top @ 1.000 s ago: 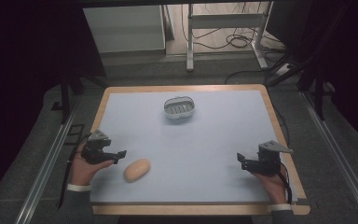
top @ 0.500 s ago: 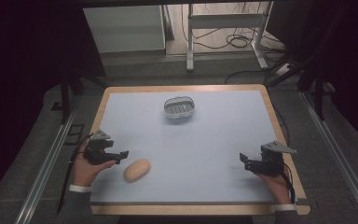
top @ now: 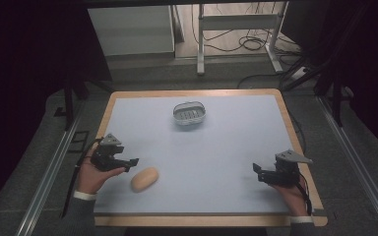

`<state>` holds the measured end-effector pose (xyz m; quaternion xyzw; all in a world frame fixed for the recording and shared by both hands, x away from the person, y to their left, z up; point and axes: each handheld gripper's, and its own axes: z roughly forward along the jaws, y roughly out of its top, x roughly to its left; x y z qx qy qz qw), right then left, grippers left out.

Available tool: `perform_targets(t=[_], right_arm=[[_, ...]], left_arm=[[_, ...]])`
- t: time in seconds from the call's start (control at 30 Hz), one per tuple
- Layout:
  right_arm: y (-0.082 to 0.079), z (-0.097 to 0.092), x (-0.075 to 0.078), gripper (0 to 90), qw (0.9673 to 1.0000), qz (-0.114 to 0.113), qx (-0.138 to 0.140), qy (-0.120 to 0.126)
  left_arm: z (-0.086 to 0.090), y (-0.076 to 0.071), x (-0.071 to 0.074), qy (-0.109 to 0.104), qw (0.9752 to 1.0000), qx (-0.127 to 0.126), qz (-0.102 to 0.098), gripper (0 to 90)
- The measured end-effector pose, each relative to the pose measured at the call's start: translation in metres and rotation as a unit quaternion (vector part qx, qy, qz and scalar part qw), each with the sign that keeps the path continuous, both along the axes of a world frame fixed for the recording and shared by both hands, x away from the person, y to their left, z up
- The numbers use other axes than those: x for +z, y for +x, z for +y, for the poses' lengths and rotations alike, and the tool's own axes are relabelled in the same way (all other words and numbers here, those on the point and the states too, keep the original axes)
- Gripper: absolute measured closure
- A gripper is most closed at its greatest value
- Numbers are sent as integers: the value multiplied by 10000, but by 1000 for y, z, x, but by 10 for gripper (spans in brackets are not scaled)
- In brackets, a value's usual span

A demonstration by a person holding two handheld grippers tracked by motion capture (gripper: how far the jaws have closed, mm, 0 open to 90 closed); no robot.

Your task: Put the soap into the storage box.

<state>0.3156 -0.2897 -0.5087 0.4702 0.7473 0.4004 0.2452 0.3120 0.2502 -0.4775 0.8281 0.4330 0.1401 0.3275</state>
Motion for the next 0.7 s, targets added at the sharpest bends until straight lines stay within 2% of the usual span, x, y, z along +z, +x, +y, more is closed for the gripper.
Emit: perform_targets(t=[0.07,0.17,0.27,0.33,0.6,0.63,0.7], right_arm=[[-2,-1,1,58,10000,-6,-28,49],[-6,-1,3,60,10000,-56,-28,72],[-7,-1,4,66,9999,-61,-17,88],[-6,-2,3,68,9999,-16,18,166],[-5,-2,0,68,10000,6,-14,82],[-5,-2,0,68,9999,10,-26,96],[-5,-2,1,68,9999,8,-36,101]], left_arm=[[-6,0,-1,189,9998,-69,60,221],[-8,-2,0,192,9997,-136,58,221],[-8,-5,3,81,9996,-261,116,220],[-10,-7,3,109,9993,-314,166,218],[-18,-9,-4,185,9982,-475,327,209],[-21,-12,-8,245,9972,-561,428,207],[-23,-14,-10,292,9968,-591,459,206]])
